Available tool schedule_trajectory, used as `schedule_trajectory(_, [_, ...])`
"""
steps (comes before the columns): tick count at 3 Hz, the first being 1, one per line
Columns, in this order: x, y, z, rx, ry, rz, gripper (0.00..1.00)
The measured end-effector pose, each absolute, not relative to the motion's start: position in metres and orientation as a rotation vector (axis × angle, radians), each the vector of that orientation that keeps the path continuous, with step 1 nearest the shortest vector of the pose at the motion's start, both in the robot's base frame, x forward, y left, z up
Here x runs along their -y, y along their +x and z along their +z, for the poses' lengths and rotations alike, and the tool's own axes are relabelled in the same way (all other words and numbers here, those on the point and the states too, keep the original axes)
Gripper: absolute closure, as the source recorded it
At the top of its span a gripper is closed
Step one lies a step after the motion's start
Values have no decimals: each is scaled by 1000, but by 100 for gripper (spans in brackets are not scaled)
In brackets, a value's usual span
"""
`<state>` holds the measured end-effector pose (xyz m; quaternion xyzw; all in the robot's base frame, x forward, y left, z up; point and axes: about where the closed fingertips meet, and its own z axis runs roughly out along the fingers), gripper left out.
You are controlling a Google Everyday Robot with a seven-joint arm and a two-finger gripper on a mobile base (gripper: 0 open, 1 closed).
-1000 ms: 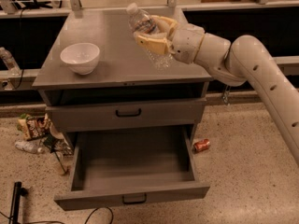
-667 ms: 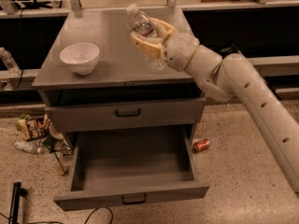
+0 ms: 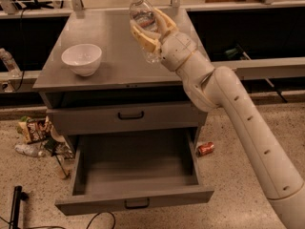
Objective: Pick water bottle from middle drawer and place on counter
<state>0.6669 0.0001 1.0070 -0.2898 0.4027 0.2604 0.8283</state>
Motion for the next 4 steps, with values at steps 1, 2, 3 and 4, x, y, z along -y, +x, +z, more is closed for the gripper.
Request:
schedule_trajectory(1, [19,673,1000,-856,-499,495,100])
schedule_trajectory(2, [34,676,994,-886,-434,446,100])
schedule_trajectory(3, [46,679,986,-911,-376,418,100])
schedule_trajectory(4, [54,688,977,-917,-332,415,100])
